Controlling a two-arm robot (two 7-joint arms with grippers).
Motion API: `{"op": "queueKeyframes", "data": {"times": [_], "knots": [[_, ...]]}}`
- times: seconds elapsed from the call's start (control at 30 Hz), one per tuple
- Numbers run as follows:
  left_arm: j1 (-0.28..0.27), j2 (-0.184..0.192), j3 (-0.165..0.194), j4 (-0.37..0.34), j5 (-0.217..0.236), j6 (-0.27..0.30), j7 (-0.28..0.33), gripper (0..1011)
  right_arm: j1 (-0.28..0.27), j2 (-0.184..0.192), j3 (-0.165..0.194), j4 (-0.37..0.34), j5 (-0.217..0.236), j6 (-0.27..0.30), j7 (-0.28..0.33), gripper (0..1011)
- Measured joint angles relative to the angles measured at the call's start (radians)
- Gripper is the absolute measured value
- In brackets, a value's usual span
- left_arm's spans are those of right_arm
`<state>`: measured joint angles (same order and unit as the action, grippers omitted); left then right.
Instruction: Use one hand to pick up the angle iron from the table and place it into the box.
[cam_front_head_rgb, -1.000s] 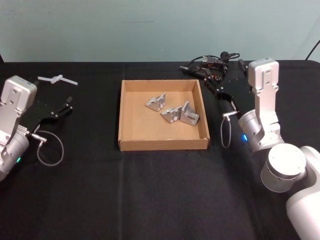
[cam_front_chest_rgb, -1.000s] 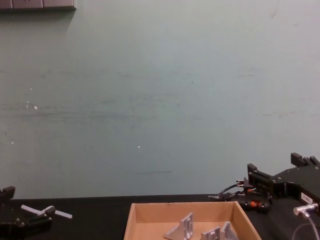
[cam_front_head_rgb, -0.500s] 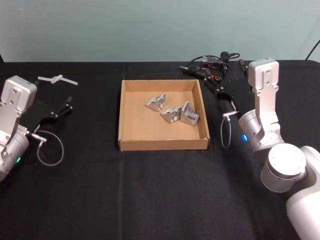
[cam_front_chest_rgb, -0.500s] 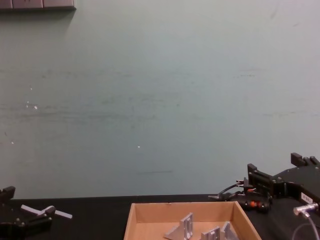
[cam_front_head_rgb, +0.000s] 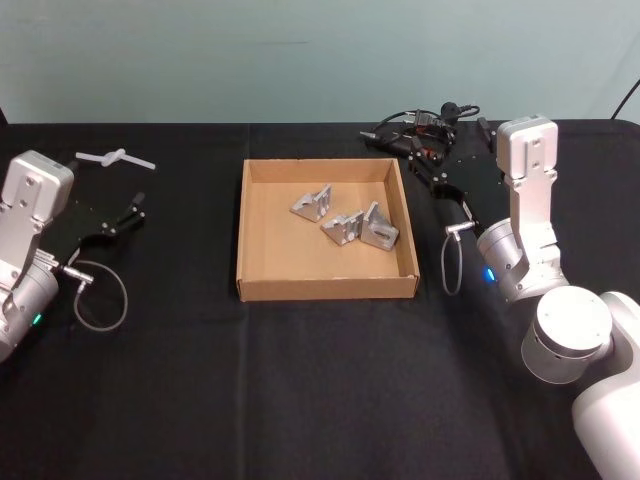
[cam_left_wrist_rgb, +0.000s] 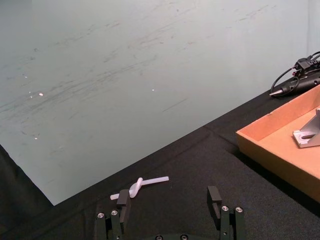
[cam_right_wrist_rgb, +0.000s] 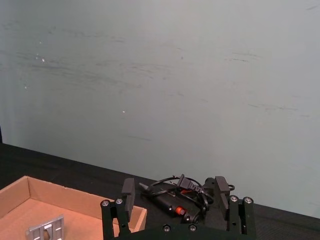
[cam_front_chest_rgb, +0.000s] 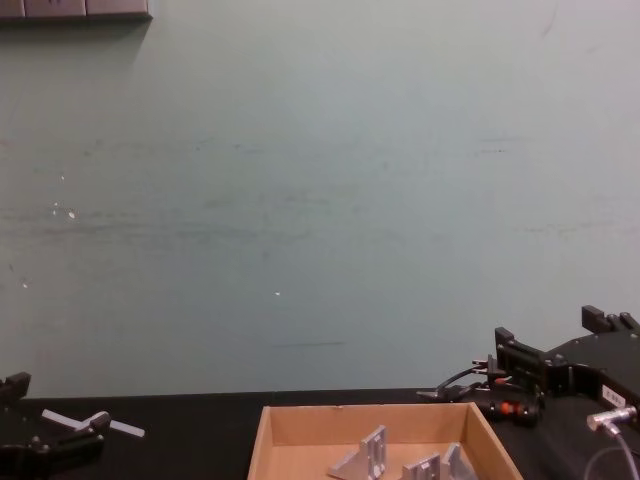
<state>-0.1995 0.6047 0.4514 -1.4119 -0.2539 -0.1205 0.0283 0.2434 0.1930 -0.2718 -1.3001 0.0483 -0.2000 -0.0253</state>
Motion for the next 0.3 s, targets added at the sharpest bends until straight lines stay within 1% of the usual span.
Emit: {"op": "queueKeyframes", "data": {"times": [0.3], "knots": [[0.000, 0.000, 0.000, 0.000, 0.000, 0.000, 0.000, 1005, 0.000, 0.000, 0.000, 0.000, 0.000, 0.000, 0.000, 1000]]}}
